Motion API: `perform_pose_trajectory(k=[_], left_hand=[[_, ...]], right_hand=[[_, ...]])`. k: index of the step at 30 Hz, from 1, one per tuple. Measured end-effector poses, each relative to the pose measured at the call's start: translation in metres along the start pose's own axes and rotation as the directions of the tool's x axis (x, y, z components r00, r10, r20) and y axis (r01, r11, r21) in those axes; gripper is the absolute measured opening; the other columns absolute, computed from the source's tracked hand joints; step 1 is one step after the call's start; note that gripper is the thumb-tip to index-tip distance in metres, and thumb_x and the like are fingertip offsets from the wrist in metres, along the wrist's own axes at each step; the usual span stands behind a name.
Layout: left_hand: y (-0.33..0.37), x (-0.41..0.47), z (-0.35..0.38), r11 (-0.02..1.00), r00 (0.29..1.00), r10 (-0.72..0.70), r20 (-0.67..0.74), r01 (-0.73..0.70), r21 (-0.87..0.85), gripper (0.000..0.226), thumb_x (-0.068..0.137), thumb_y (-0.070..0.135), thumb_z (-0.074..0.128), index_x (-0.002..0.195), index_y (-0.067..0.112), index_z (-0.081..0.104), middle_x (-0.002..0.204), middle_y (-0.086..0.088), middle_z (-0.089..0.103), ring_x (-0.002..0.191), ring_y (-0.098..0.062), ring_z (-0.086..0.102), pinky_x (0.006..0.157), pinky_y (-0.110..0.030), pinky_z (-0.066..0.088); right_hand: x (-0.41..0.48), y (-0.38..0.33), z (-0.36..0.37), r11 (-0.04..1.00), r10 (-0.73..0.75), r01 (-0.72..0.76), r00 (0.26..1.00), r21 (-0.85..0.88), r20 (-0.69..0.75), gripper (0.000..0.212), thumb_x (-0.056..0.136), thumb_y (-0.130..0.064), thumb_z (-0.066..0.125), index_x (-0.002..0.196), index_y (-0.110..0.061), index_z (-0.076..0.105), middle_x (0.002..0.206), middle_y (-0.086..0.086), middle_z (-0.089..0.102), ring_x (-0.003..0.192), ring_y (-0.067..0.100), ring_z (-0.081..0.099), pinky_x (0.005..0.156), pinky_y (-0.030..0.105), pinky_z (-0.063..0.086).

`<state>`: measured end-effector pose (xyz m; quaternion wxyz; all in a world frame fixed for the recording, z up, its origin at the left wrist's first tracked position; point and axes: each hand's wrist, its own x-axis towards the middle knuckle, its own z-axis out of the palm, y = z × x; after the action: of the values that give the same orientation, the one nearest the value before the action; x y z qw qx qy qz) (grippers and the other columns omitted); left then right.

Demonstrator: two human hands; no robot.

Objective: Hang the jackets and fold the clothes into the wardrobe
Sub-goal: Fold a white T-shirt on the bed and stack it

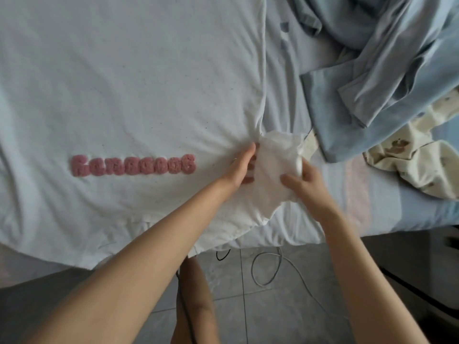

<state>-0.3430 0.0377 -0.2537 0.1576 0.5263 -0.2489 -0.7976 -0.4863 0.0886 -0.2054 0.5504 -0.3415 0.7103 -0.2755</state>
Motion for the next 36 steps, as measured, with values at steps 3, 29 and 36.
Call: perform_pose_trajectory(k=[3,29,36], left_hand=[[0.003,0.001,-0.016,0.954,0.992,-0.105,0.072,0.121,-0.275,0.071,0.090,0.071,0.016,0.108,0.020,0.062,0.096,-0.005,0.068,0.090,-0.021,0.063,0.082,-0.034,0.047],[-0.070,-0.072,-0.087,0.769,0.854,0.405,-0.327,-0.124,0.627,0.022,0.087,0.041,0.046,0.083,0.024,0.059,0.127,0.005,0.041,0.084,-0.003,0.050,0.068,-0.023,0.038],[-0.072,-0.084,-0.099,0.804,0.736,0.503,-0.453,-0.208,0.557,0.020,0.082,0.016,0.070,0.071,0.010,0.054,0.084,0.000,0.059,0.070,-0.002,0.055,0.063,-0.018,0.045]], right_hand=[[-0.013,-0.022,0.028,0.969,0.000,0.075,0.951,-0.233,0.308,0.049,0.082,-0.027,0.063,0.125,-0.046,0.049,0.103,-0.006,0.062,0.082,0.010,0.064,0.076,0.035,0.056],[0.133,-0.061,0.076,0.661,0.107,0.203,0.927,-0.722,0.358,0.025,0.090,-0.019,0.061,0.112,-0.009,0.062,0.102,0.004,0.059,0.091,0.017,0.054,0.083,0.029,0.045],[0.129,-0.056,0.084,0.739,-0.007,0.193,0.960,-0.646,0.280,0.018,0.092,-0.012,0.057,0.076,-0.017,0.051,0.065,-0.007,0.041,0.063,0.010,0.040,0.051,0.012,0.032]])
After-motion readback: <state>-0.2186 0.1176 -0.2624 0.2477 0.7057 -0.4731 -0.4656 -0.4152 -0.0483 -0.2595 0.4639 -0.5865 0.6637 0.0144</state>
